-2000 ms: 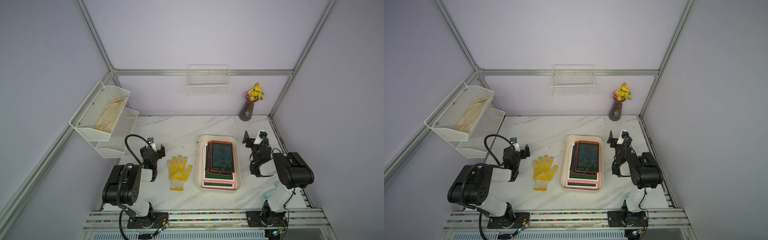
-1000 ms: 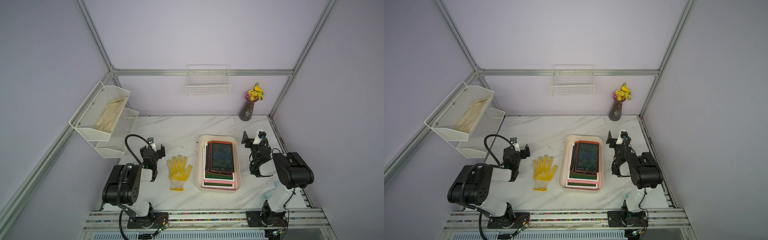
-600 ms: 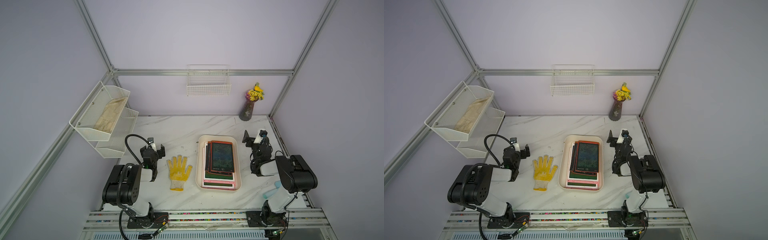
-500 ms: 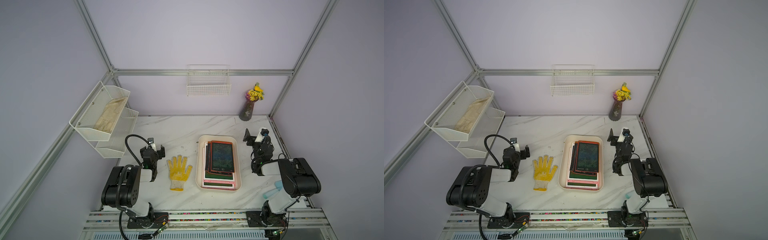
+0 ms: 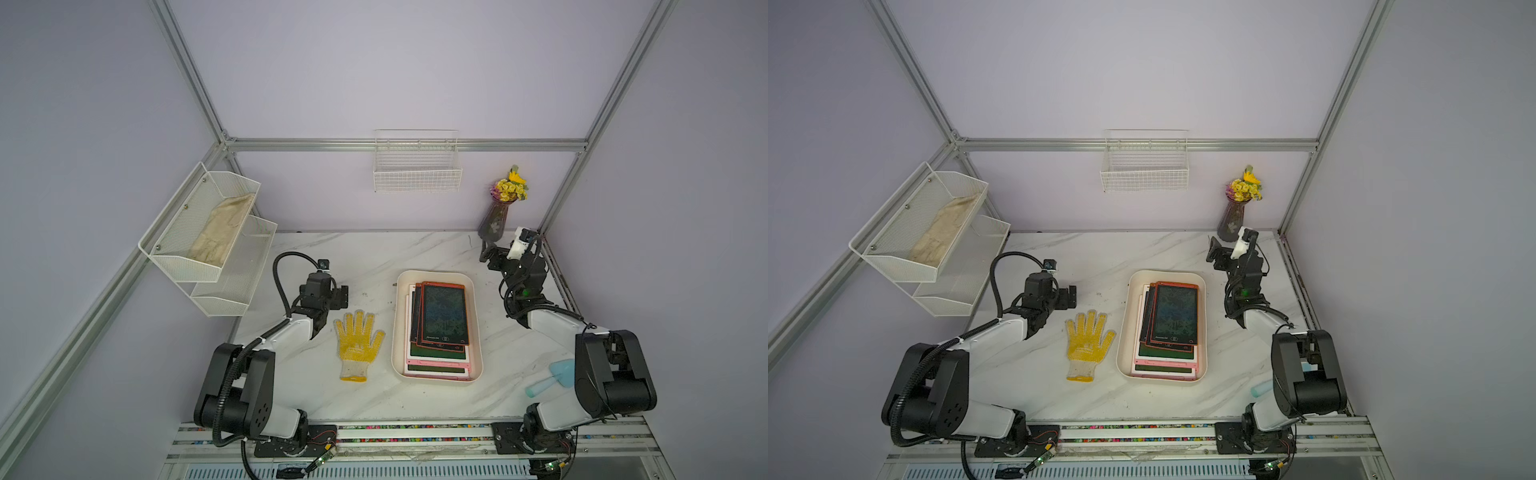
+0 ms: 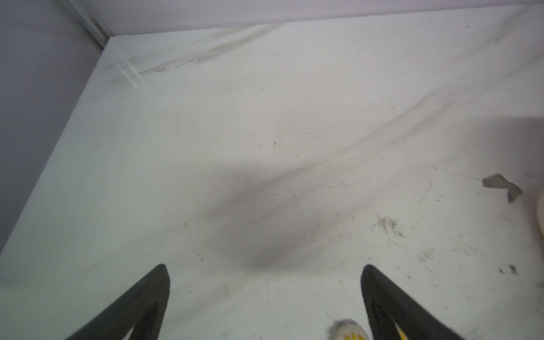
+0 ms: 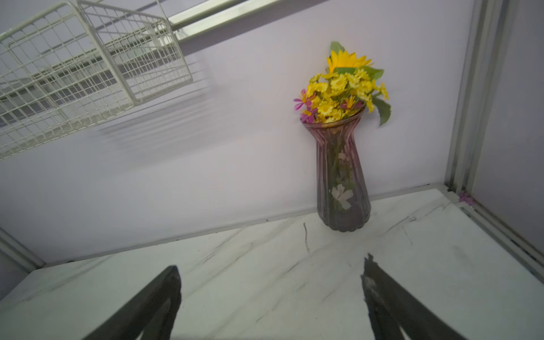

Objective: Take out the writing tablet from the storage box
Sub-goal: Move the storage box to the center of the board.

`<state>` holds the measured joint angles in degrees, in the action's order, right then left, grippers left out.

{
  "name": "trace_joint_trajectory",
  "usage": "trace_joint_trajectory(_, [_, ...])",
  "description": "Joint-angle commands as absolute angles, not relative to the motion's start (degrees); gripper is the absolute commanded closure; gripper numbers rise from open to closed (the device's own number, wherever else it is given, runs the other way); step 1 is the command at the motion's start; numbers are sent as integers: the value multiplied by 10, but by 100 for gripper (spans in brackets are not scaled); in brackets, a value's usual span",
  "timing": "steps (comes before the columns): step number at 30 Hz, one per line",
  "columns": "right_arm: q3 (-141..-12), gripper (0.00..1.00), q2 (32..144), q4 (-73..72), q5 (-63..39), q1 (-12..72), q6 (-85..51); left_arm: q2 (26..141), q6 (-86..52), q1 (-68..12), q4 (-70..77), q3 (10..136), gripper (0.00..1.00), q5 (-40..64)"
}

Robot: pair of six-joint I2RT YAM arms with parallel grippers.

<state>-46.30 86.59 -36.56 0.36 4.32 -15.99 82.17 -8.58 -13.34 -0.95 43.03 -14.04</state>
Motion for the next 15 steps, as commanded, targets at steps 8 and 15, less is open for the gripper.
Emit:
trace_joint_trajectory(8, [-484,4,788,-86,-125,48,-260,724,-213,-198,-218,527,0,-46])
trace_joint_trajectory(15, [-460,5,728,-19,-199,48,-290,698,-246,-219,-252,540,0,3])
